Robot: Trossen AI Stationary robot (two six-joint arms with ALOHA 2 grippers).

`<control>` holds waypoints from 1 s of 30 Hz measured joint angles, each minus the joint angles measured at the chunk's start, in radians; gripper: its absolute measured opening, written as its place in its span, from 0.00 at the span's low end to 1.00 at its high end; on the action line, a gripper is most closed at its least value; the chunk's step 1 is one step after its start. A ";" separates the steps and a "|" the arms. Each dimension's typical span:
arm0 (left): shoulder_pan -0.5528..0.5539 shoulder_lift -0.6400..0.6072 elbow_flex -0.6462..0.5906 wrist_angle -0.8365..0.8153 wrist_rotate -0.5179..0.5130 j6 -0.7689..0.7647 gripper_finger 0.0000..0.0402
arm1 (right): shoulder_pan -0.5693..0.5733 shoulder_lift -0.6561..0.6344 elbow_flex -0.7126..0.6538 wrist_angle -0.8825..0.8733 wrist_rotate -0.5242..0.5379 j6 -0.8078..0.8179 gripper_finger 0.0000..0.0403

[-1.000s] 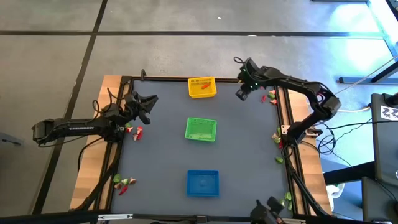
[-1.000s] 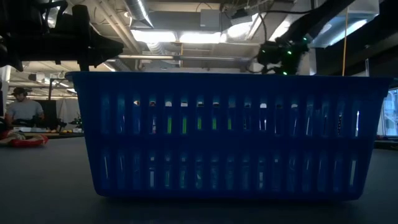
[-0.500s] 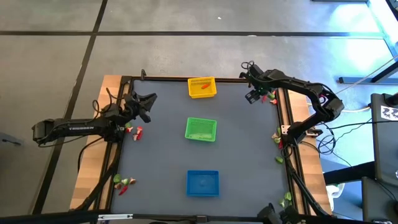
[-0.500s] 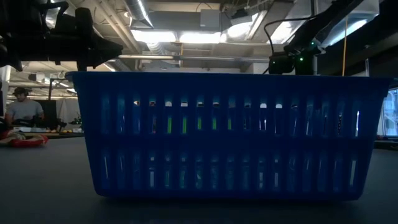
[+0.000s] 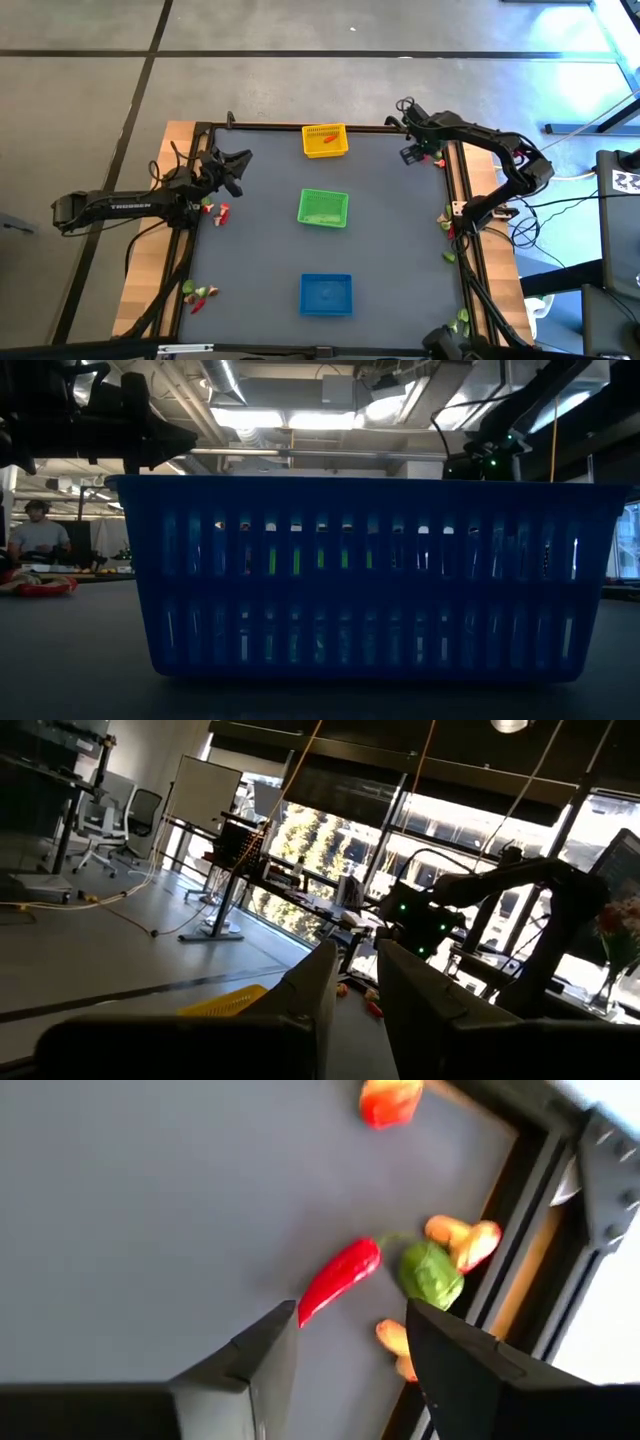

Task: Sort produce into baskets
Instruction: Put the red chili pepper into the yellow bin

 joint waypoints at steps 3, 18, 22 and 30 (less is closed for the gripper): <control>0.000 0.000 0.000 0.000 0.000 0.016 0.18 | -0.027 0.000 -0.024 0.021 -0.034 0.001 0.45; 0.000 0.000 0.000 0.000 0.000 0.015 0.18 | -0.043 0.086 -0.057 0.142 -0.051 0.000 0.44; 0.000 0.000 0.000 0.000 0.000 0.014 0.18 | -0.041 0.092 -0.053 0.141 -0.049 -0.002 0.42; 0.000 0.000 0.000 0.000 -0.001 0.014 0.18 | -0.038 0.112 -0.053 0.137 -0.010 0.008 0.34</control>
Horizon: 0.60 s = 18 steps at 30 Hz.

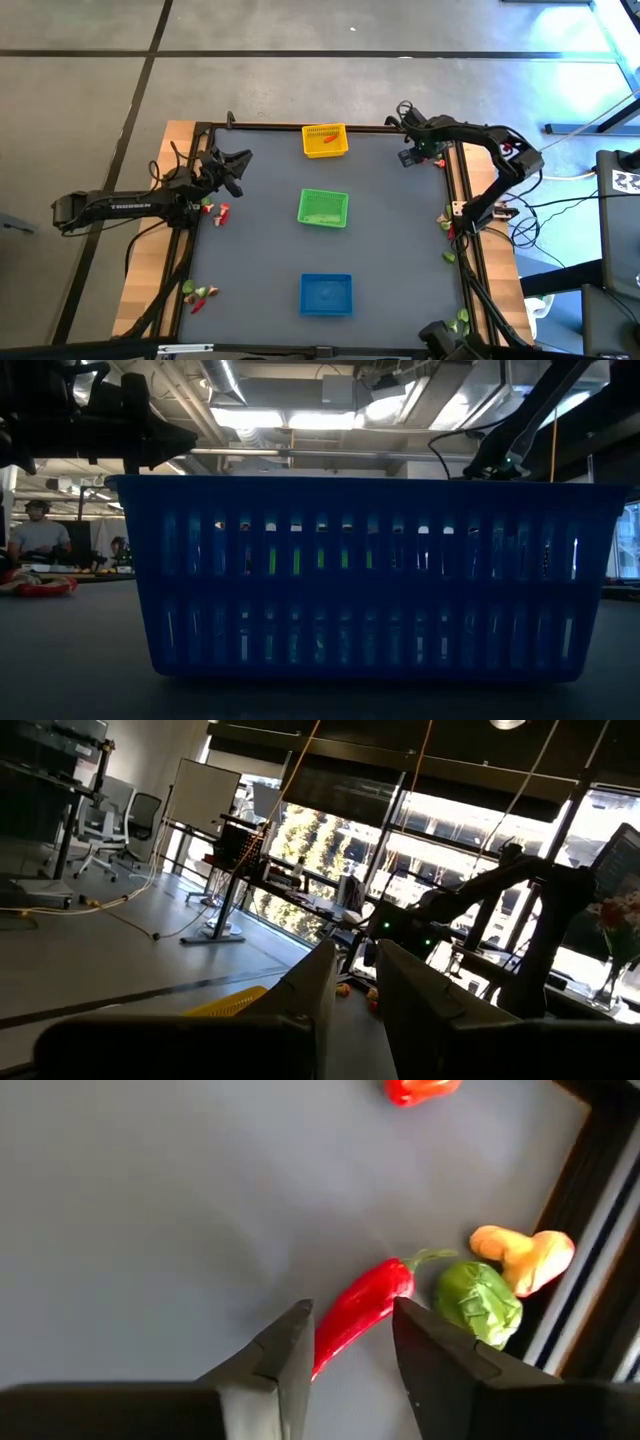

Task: Sort produce into baskets
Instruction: Put the red chili pepper into the yellow bin

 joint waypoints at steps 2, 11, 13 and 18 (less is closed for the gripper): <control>0.000 0.000 0.000 0.000 0.000 0.000 0.18 | 0.015 0.010 0.000 0.002 0.024 0.005 0.32; 0.000 0.000 0.000 0.000 0.000 -0.002 0.18 | 0.036 0.038 0.000 -0.017 0.063 -0.004 0.28; 0.000 0.000 0.000 0.000 0.000 -0.002 0.18 | 0.036 0.038 0.000 -0.020 0.061 -0.008 0.28; 0.000 0.000 0.000 0.000 0.000 -0.004 0.18 | 0.036 0.038 0.000 -0.024 0.061 -0.008 0.25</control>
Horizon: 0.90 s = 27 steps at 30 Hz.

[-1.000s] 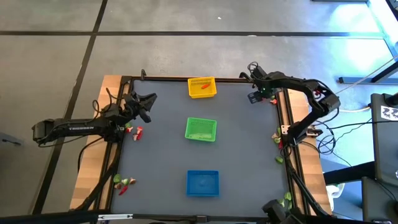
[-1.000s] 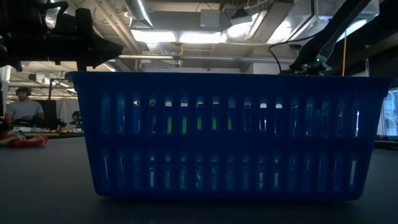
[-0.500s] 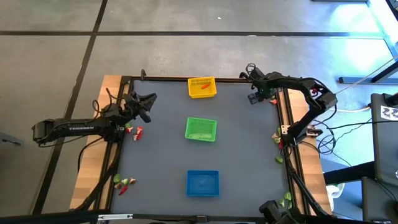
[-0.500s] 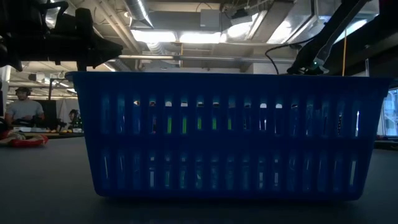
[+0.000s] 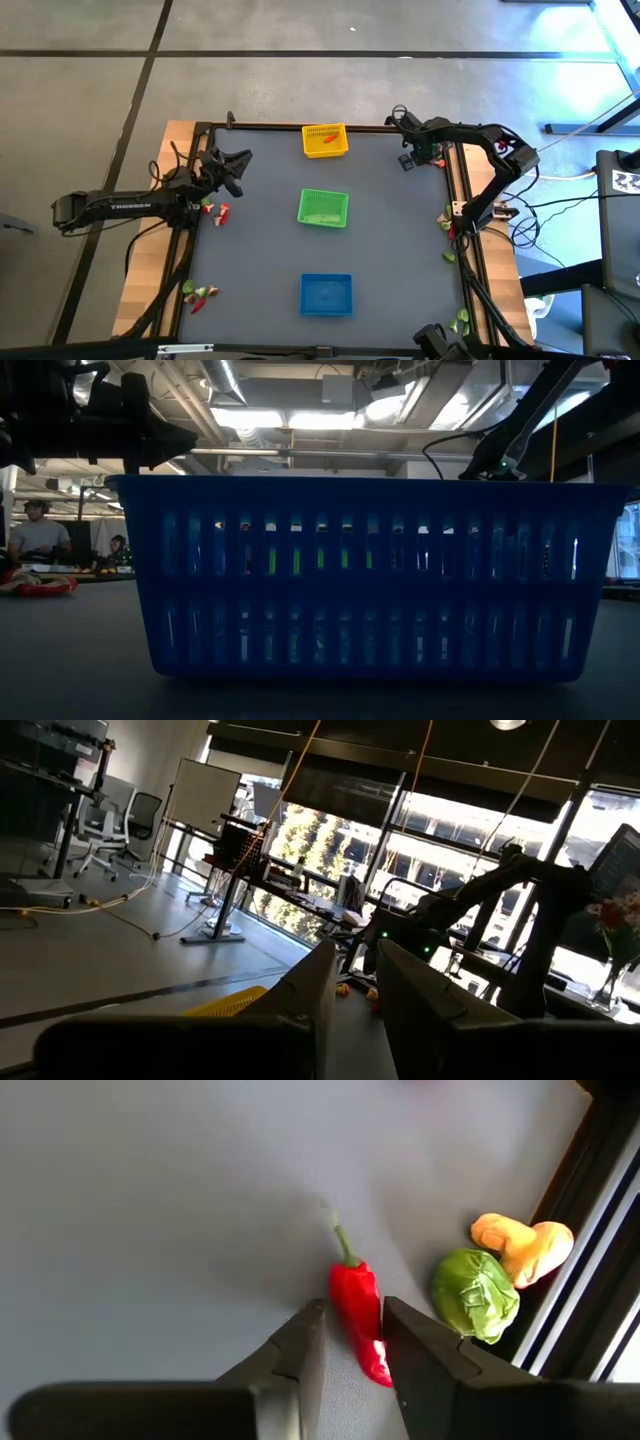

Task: Sort produce into baskets
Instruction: Put the red chili pepper into the yellow bin

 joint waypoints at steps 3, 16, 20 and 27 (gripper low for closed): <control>0.000 0.000 0.000 0.000 0.000 0.000 0.18 | 0.000 0.000 0.000 -0.001 0.000 -0.010 0.18; 0.000 0.000 0.000 0.000 0.000 0.005 0.18 | -0.001 -0.003 0.000 0.003 -0.044 -0.077 0.06; 0.000 0.000 0.000 0.000 0.000 0.005 0.18 | 0.002 -0.003 0.017 0.010 -0.082 -0.079 0.05; 0.000 0.000 0.000 0.000 0.000 0.005 0.18 | 0.053 -0.006 0.095 0.076 -0.198 -0.103 0.05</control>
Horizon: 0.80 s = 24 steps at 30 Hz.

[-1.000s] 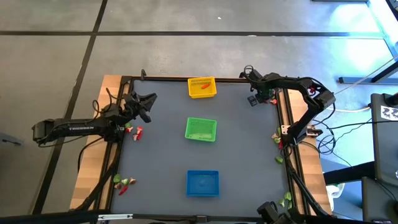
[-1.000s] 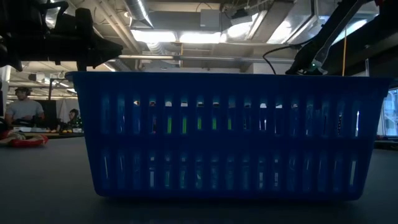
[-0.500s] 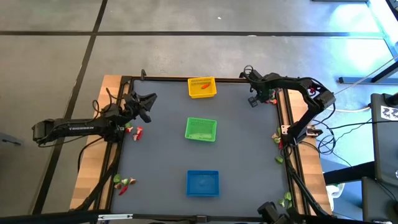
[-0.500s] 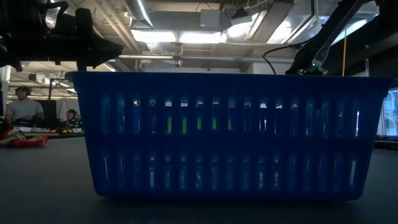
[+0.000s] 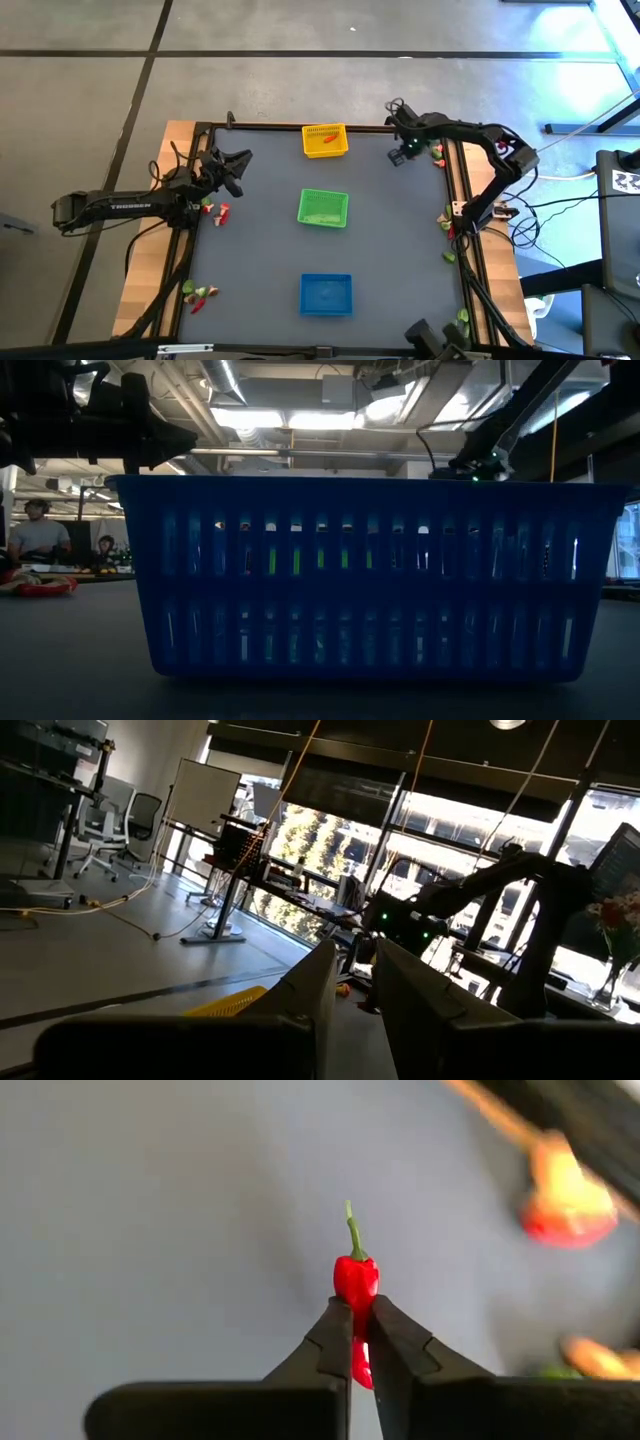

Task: Sort produce into baskets
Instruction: Put the red chili pepper into the yellow bin

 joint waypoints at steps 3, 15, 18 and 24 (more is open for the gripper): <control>0.000 0.000 0.000 0.000 0.000 0.000 0.18 | 0.037 0.000 0.037 0.059 -0.056 -0.001 0.05; 0.000 0.000 0.000 0.000 0.000 -0.001 0.18 | 0.191 0.000 0.069 0.525 -0.222 -0.001 0.06; 0.000 0.000 0.000 0.000 0.000 0.000 0.18 | 0.222 0.000 0.069 0.628 -0.222 -0.002 0.06; 0.000 0.000 0.000 0.000 0.000 0.001 0.18 | 0.264 0.039 0.070 0.800 -0.222 -0.012 0.06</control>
